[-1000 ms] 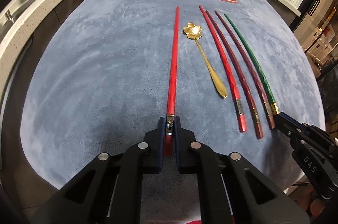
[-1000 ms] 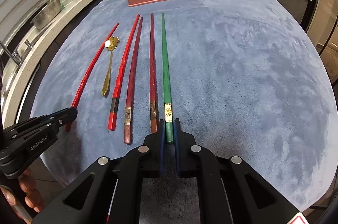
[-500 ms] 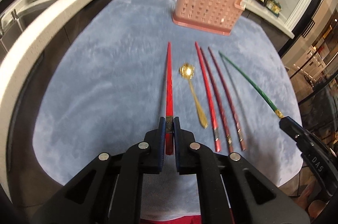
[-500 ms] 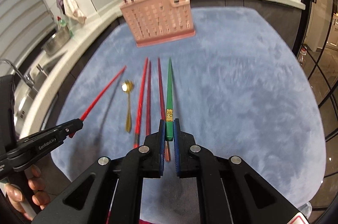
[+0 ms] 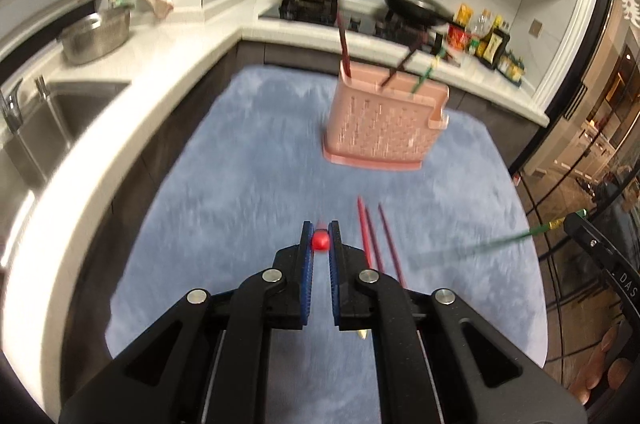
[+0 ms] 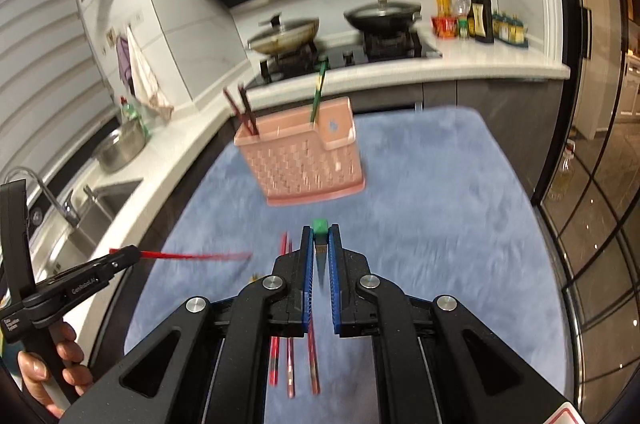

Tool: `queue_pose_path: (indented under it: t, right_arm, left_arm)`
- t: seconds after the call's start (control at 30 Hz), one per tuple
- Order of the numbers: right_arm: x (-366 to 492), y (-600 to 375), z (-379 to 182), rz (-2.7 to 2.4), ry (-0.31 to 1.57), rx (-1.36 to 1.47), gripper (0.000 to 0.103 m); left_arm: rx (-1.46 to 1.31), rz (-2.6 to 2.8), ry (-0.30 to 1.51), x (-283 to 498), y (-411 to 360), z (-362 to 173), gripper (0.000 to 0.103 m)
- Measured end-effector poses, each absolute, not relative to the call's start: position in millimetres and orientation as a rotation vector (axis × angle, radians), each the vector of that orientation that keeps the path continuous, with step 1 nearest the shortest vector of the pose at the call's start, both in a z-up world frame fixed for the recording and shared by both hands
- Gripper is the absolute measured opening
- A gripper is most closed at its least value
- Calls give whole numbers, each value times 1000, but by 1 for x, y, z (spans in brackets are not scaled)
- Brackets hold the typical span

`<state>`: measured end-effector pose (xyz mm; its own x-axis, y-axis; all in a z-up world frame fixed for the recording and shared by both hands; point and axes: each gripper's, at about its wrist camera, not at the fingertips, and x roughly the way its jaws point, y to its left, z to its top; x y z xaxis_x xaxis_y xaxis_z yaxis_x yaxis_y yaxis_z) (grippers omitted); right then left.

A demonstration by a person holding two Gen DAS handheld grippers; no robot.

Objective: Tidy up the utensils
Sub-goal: 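Lift both chopsticks into the pink holder while both tools open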

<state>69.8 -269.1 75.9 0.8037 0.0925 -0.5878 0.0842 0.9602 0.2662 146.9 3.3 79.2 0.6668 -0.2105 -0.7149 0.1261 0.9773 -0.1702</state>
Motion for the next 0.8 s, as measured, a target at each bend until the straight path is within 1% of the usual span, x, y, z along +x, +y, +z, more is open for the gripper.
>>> queue_pose_path:
  t: [0.47,0.6,0.8]
  right_arm:
    - [117,-298,154,15,508,285,7]
    - [144,-303,181,17,458,293,7]
    - [192,-307,210,18,417,299,7]
  left_arm:
    - [-108,-219,660,207,-11,184,7]
    - [-108,-221,590,231,-19,222,7]
    - [-111,-217,521,266,-29,256,7]
